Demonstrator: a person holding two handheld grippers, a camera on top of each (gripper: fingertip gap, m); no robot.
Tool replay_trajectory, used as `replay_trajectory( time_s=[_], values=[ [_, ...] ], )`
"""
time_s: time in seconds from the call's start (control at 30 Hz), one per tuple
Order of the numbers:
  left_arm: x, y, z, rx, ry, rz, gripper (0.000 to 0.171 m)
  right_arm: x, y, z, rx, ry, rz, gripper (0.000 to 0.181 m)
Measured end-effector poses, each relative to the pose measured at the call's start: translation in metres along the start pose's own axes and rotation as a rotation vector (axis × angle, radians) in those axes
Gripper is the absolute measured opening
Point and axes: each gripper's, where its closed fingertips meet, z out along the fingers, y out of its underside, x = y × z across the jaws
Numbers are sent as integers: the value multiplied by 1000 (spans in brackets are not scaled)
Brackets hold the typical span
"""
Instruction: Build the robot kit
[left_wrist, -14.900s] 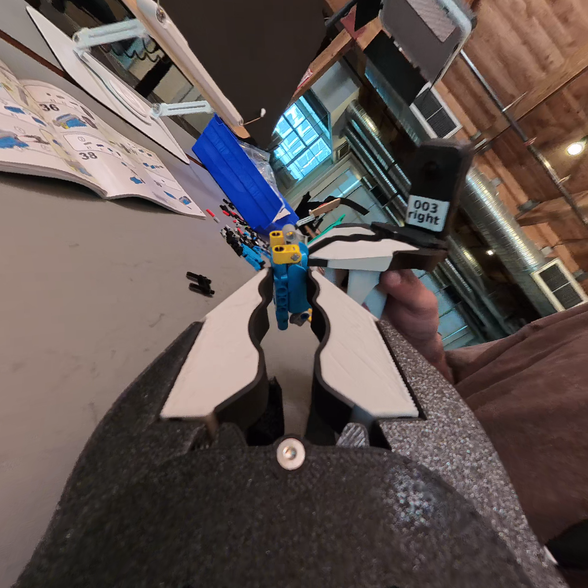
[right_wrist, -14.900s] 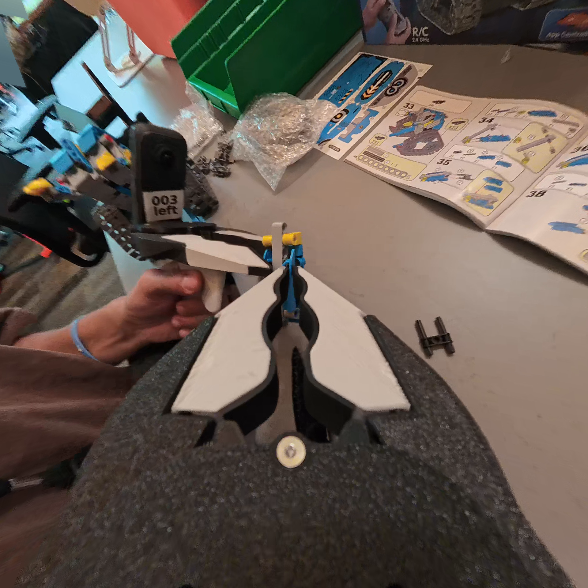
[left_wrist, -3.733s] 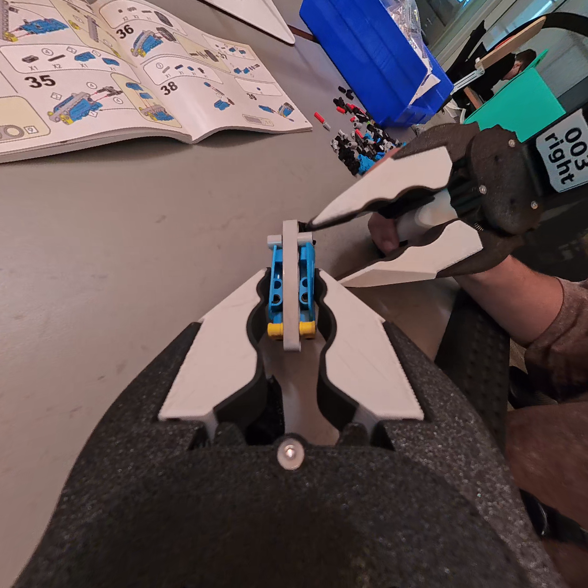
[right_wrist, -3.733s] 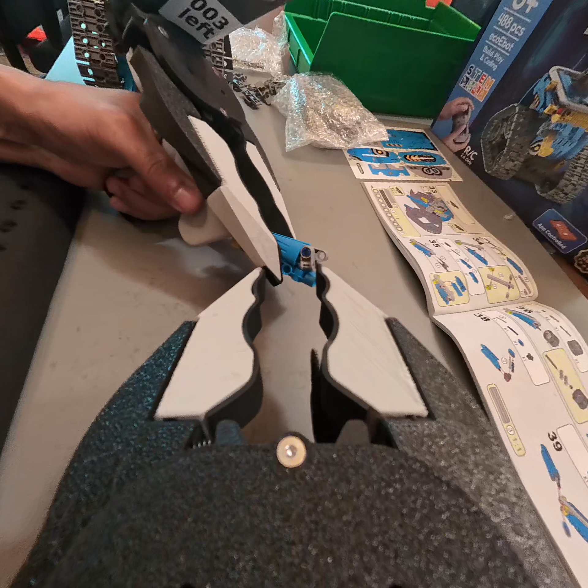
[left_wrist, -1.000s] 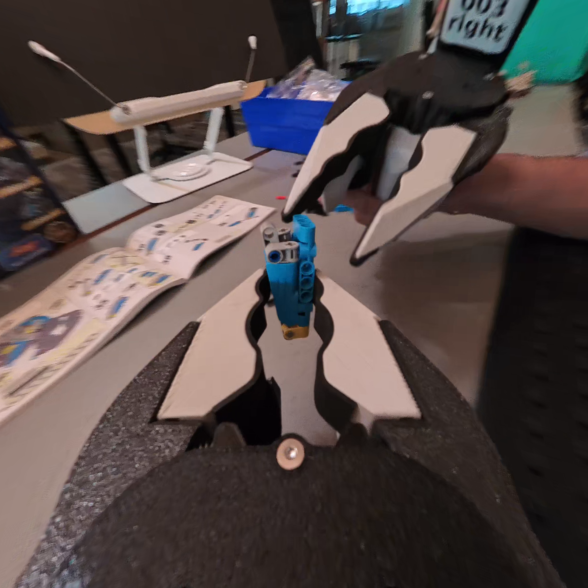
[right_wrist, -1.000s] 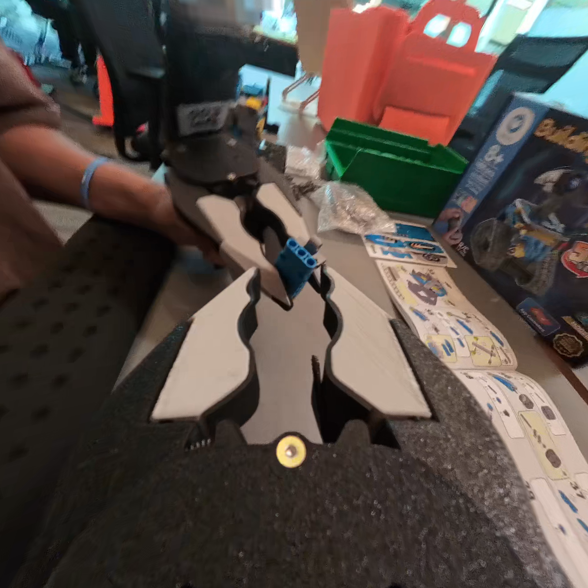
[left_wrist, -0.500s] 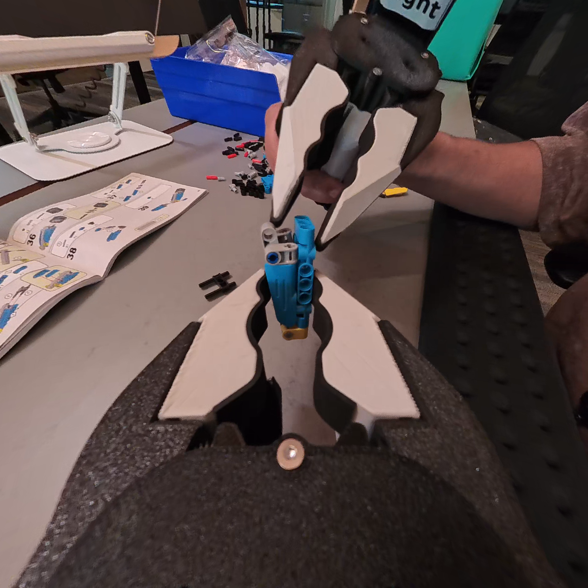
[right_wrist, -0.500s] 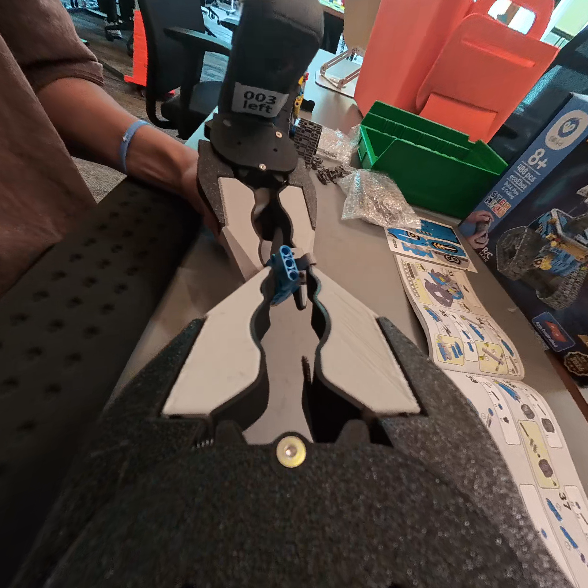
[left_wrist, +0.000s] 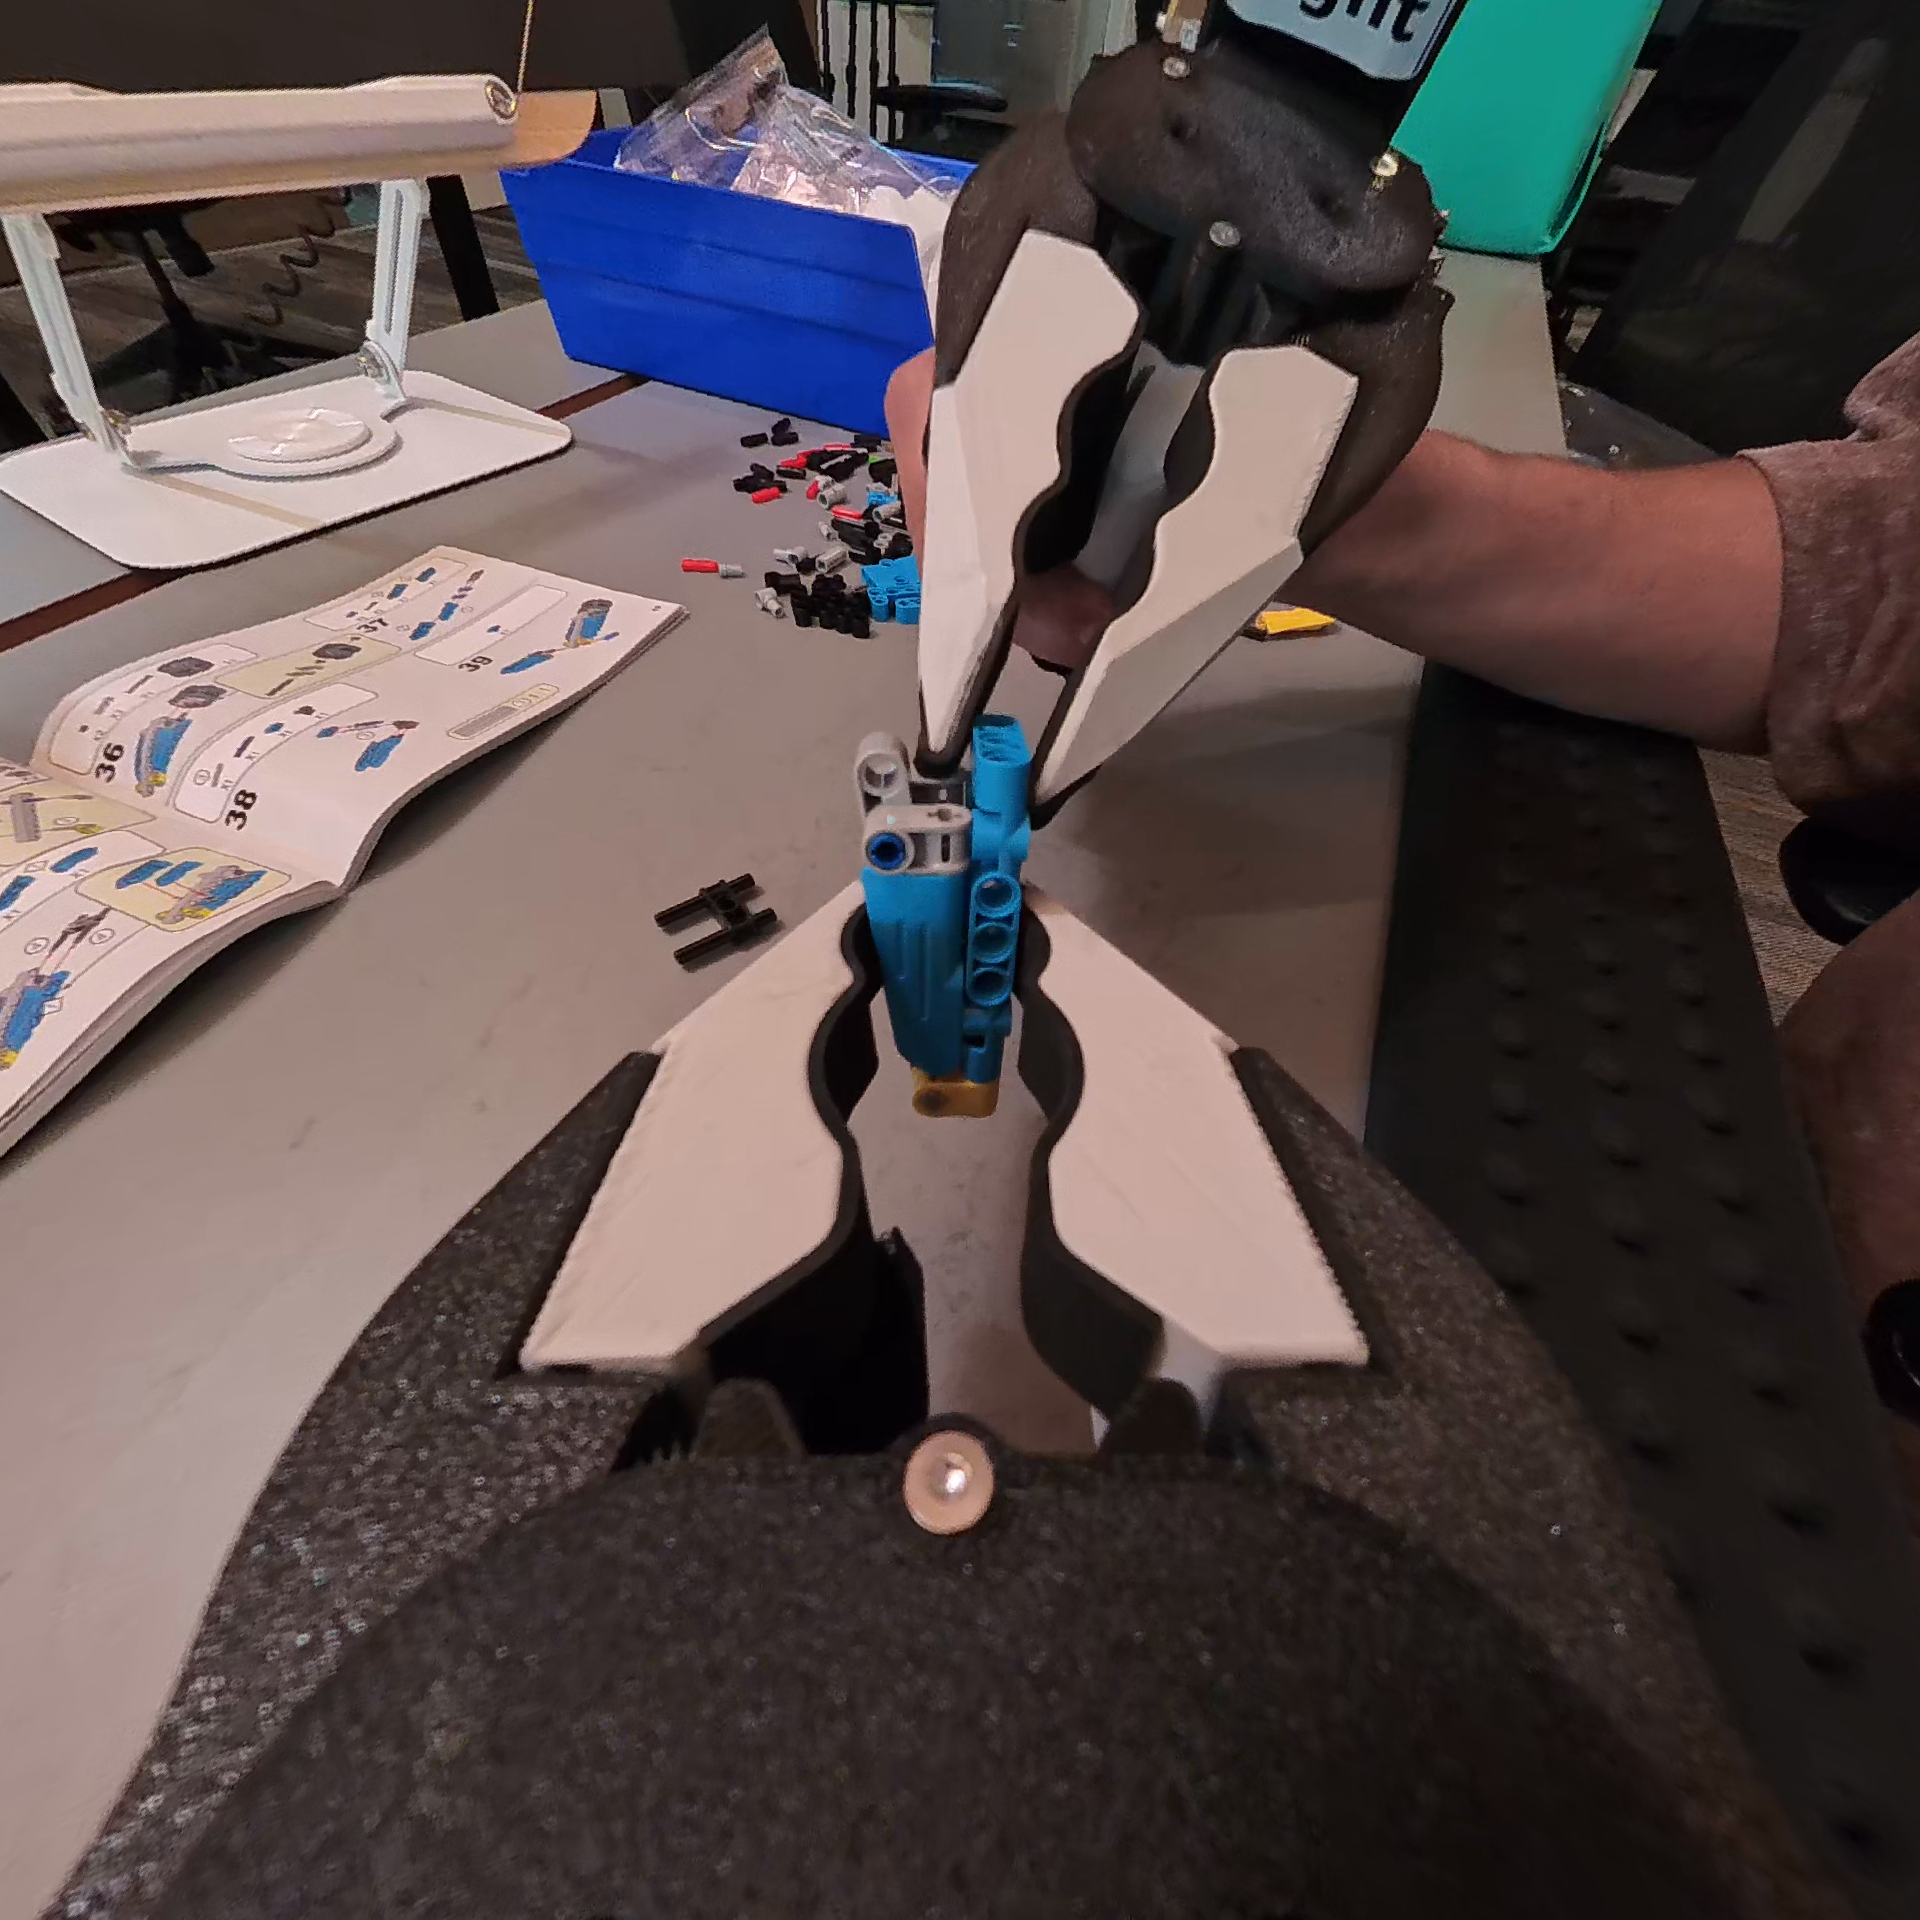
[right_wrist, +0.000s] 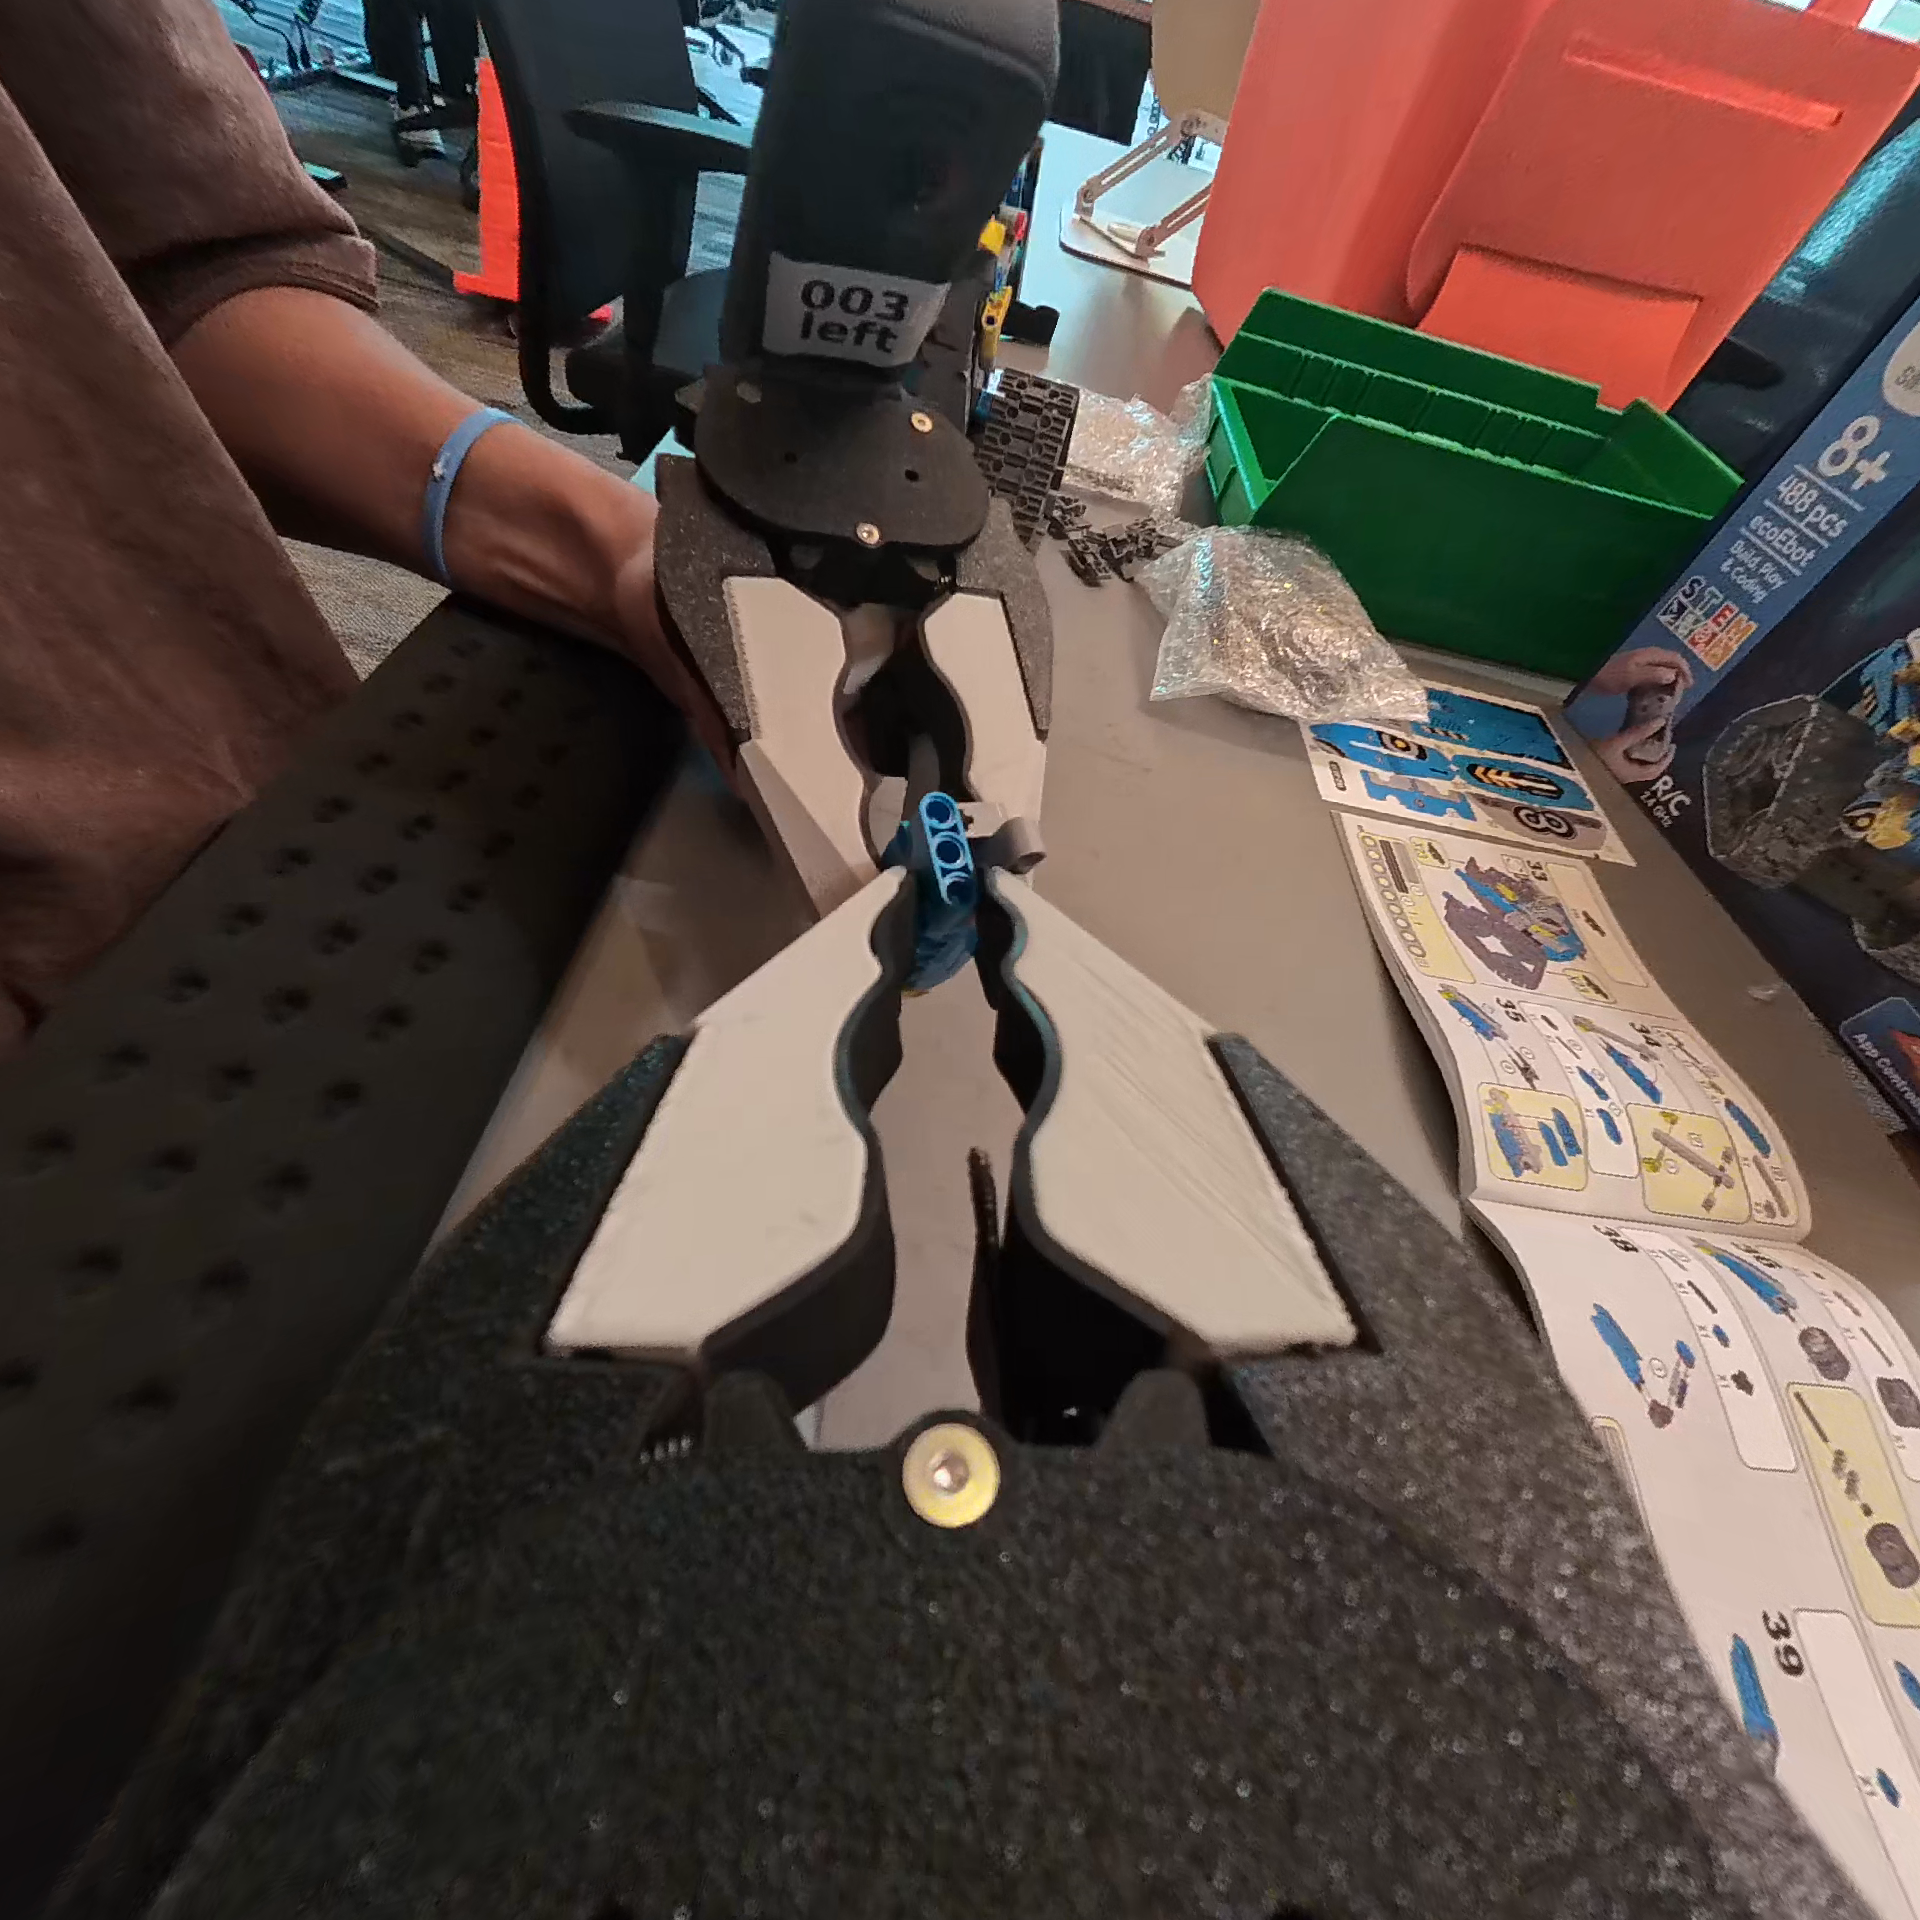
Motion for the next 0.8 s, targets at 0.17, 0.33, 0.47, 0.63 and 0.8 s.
replay_trajectory(
  time_s=[0.17, 0.33, 0.47, 0.63, 0.8],
  values=[
    [-14, 1, 2, -14, -121, 80, 21, 7, 1, 0, 34, 27, 52, 11],
    [-53, 7, -7, -114, -451, 274, 22, 30, 10, 9, 30, 76, 315, 38],
    [-69, 8, -14, -143, -564, 292, 22, 37, 17, 26, 16, 130, 461, 39],
    [-80, 13, -21, -193, -646, 352, 22, 67, 32, 1, -30, 274, 463, 29],
    [-88, 21, -24, -246, -671, 346, 22, 74, 101, -35, -309, 211, 599, 36]
  ],
)
